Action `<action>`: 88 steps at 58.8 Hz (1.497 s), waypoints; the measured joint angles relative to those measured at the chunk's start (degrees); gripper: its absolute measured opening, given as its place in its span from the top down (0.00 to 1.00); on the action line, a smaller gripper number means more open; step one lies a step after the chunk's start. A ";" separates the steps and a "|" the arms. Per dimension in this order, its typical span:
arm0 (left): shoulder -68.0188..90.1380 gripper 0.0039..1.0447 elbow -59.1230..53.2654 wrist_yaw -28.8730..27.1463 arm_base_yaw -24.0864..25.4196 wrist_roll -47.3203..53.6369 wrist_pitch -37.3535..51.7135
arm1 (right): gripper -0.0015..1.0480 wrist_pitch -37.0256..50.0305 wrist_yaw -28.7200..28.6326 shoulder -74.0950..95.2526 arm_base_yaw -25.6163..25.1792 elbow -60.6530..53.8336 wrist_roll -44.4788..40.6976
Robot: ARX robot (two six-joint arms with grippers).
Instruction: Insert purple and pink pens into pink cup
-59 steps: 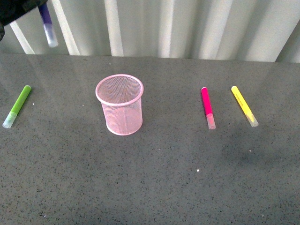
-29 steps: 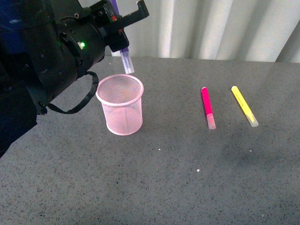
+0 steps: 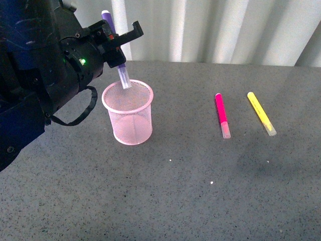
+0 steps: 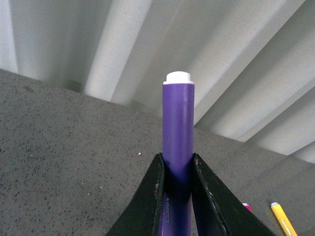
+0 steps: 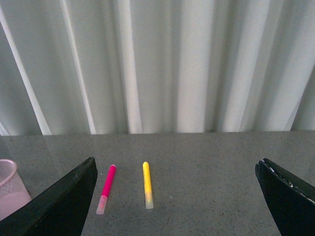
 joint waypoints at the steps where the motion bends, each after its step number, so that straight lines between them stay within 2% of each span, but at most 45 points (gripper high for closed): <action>1: 0.13 0.88 -0.02 -0.04 0.07 -0.22 0.00 | 0.07 0.00 0.00 0.00 0.00 0.00 0.00; 25: 0.61 0.88 -0.42 0.63 0.20 -1.49 0.61 | 0.07 0.00 0.00 0.00 0.00 0.00 0.00; 35: -0.85 0.57 -2.99 1.57 -1.05 -0.98 0.22 | 0.07 0.00 0.00 0.00 0.00 0.00 0.00; 37: -2.03 0.47 -3.93 1.44 -1.20 -0.98 -0.44 | 0.07 0.00 0.00 0.00 0.00 0.00 0.00; 41: -3.91 0.37 -4.74 1.14 -1.25 -0.98 -2.12 | 0.07 0.00 0.00 0.00 0.00 0.00 0.00; 45: -8.72 0.19 -5.92 0.50 -1.31 1.97 -7.85 | 0.07 0.00 0.00 0.00 0.00 0.00 0.00; 49: -14.32 0.06 -5.81 -1.99 -1.03 6.64 -18.01 | 0.07 0.00 -0.02 0.00 0.00 0.00 0.00; 51: -16.70 0.05 -5.68 -1.95 -0.76 8.70 -22.71 | 0.07 0.00 0.00 0.00 0.00 0.00 0.00; 55: -21.86 0.07 -5.88 -1.81 -0.04 12.87 -31.78 | 0.07 0.00 0.00 0.00 0.00 0.00 0.00; 58: -24.39 0.06 -5.97 -1.92 0.26 15.21 -34.82 | 0.07 0.00 0.02 0.00 0.00 0.00 0.00; 70: -25.22 0.06 -6.10 -2.14 0.52 17.75 -35.26 | 0.07 0.00 0.00 0.00 0.00 0.00 0.00; 74: -24.39 0.17 -9.92 -7.67 0.61 21.44 -21.90 | 0.07 0.00 -0.02 0.00 0.00 0.00 0.00; 80: -26.18 0.32 -17.05 -7.48 2.56 23.61 -7.10 | 0.07 0.00 0.02 0.00 0.00 0.00 0.02; 88: -33.42 0.55 -24.39 -5.25 6.12 24.79 -3.04 | 0.07 0.00 0.00 0.00 0.00 0.00 0.00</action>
